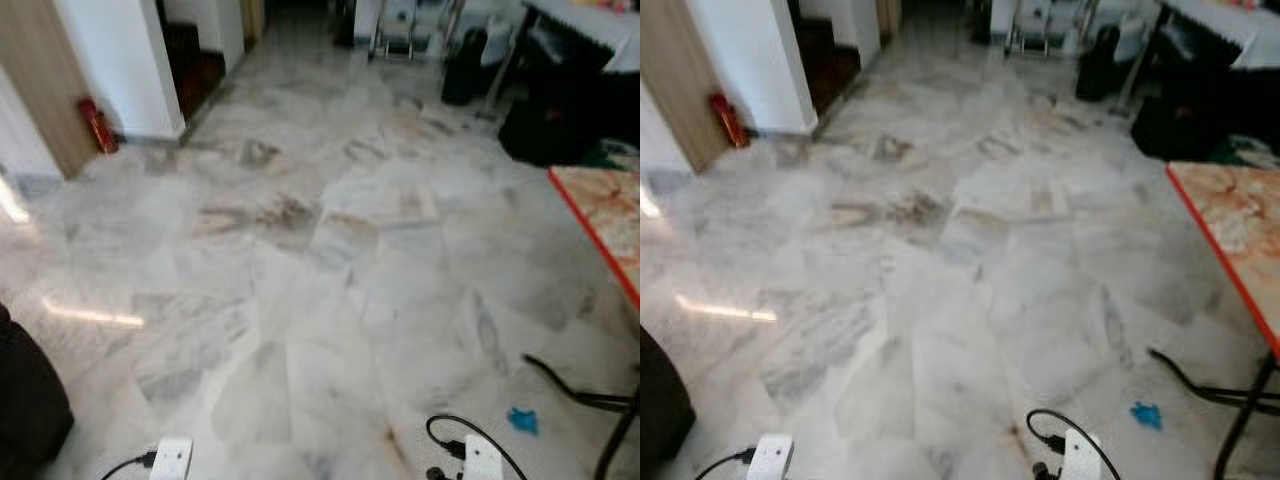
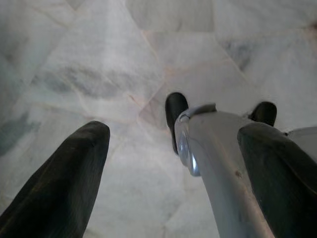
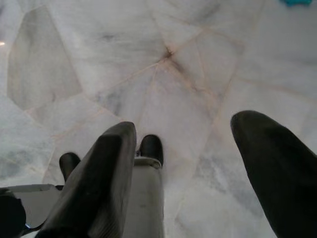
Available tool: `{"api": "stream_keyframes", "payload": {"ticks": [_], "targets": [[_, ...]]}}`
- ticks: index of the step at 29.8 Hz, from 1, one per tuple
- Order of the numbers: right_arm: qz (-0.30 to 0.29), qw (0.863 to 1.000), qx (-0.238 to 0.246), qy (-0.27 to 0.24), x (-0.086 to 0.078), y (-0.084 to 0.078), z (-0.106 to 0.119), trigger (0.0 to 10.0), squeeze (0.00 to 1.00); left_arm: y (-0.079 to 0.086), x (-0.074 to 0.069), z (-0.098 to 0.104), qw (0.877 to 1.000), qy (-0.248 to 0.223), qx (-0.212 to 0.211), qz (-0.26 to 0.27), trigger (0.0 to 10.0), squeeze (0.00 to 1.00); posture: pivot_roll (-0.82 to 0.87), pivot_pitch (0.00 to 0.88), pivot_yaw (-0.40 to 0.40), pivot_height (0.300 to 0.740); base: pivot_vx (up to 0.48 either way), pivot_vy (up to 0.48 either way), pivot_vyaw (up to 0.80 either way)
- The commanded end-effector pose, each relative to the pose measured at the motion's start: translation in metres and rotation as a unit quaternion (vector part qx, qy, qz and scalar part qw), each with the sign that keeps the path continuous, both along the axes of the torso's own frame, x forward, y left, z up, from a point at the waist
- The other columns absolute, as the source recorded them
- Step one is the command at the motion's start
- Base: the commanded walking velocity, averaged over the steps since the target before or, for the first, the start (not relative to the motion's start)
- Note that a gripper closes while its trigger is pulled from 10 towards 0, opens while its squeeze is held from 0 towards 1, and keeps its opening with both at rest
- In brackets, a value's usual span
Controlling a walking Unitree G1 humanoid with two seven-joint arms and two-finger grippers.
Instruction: Move the pillow to the sofa from floor
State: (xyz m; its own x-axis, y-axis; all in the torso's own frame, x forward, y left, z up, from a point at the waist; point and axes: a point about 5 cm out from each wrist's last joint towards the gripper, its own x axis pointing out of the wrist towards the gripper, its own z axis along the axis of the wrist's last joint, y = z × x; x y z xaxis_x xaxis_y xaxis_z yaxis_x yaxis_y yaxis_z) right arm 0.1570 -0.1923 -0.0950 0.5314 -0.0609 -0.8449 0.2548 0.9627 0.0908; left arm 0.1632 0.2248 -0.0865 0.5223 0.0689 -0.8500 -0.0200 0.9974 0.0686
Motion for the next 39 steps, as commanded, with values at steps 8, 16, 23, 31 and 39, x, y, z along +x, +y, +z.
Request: {"api": "stream_keyframes", "payload": {"ticks": [8,16,23,31,39], "targets": [[-0.012,1.0,-0.004,-0.003,-0.0006,-0.0055,0.0006,10.0,0.0,-0.0032,0.0003,-0.0007,1.0,0.001,-0.004,0.001,10.0,0.0,-0.06,0.0,-0.056,0.74,-0.29,0.0,-0.27],[-0.009,1.0,-0.005,-0.003,-0.0003,-0.0051,0.0007,10.0,0.0,-0.0046,0.0031,0.0002,1.0,-0.002,-0.003,-0.002,10.0,0.0,-0.06,0.0,-0.054,0.74,-0.289,0.0,0.0],[-0.011,1.0,-0.005,-0.002,-0.0008,-0.0049,0.0005,10.0,0.0,-0.0047,0.0044,0.0007,1.0,-0.003,-0.002,-0.005,10.0,0.0,-0.06,0.0,-0.05,0.74,-0.292,0.0,0.0],[-0.01,1.0,-0.005,-0.001,-0.0015,-0.0051,0.0002,10.0,0.0,-0.0065,0.0045,0.0004,1.0,-0.003,-0.003,-0.008,10.0,0.0,-0.06,0.0,-0.049,0.74,-0.297,0.0,0.0],[-0.01,1.0,-0.005,-0.001,-0.0026,-0.0052,-0.0002,10.0,0.0,-0.0063,0.0038,0.0002,1.0,-0.001,-0.002,-0.01,10.0,0.0,-0.07,0.0,-0.047,0.74,-0.298,0.0,0.0]]}}
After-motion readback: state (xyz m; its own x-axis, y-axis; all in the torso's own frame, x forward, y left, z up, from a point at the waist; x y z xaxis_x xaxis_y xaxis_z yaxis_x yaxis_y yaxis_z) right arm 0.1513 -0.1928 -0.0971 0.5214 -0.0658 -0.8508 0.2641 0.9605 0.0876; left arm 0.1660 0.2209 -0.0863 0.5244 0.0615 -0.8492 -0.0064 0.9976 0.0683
